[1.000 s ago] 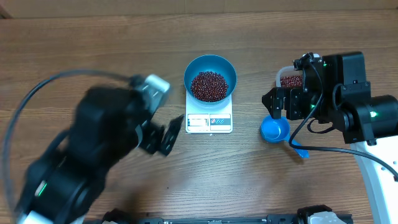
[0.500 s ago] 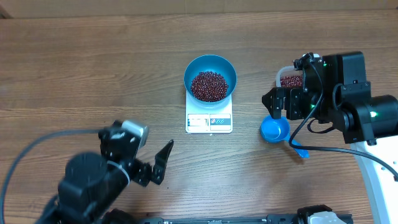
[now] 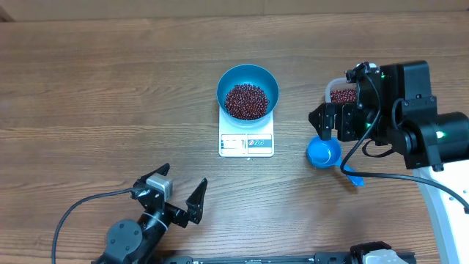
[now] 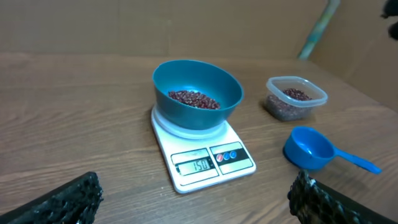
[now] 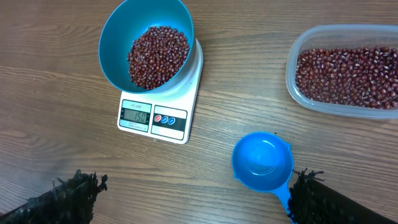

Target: Scoop item into bowl and weigh 150g on scale

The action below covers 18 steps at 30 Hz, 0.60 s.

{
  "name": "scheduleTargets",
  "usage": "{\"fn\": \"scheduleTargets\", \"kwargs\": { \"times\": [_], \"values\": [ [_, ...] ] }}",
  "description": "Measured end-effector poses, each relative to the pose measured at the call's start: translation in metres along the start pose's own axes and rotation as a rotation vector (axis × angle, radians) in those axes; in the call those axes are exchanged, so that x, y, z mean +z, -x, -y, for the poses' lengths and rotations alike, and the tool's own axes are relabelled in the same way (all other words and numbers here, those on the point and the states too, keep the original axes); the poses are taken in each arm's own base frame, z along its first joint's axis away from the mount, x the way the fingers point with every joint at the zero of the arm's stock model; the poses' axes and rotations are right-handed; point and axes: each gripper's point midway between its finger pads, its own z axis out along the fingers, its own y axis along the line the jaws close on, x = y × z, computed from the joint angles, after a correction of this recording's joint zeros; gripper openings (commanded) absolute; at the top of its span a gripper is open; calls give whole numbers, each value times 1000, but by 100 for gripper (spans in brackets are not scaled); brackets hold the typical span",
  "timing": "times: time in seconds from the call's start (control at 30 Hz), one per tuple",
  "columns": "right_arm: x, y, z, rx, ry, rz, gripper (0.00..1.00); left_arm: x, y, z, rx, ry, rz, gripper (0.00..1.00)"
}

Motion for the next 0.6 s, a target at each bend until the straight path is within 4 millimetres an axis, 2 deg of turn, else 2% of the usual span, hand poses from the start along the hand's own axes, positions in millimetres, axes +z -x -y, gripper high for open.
{"fn": "scheduleTargets", "kwargs": {
  "times": [0.1,0.3,0.53,0.6],
  "values": [
    [0,0,0,0,0,0,100,10,-6,-7,-20,15,27,99],
    [0,0,0,0,0,0,100,27,-4,-14,-19,-2,174,99],
    [0,0,0,0,0,0,100,31,-12,-16,-27,0,171,100],
    [0,0,0,0,0,0,100,32,-20,-19,-33,11,139,100]
  ]
}}
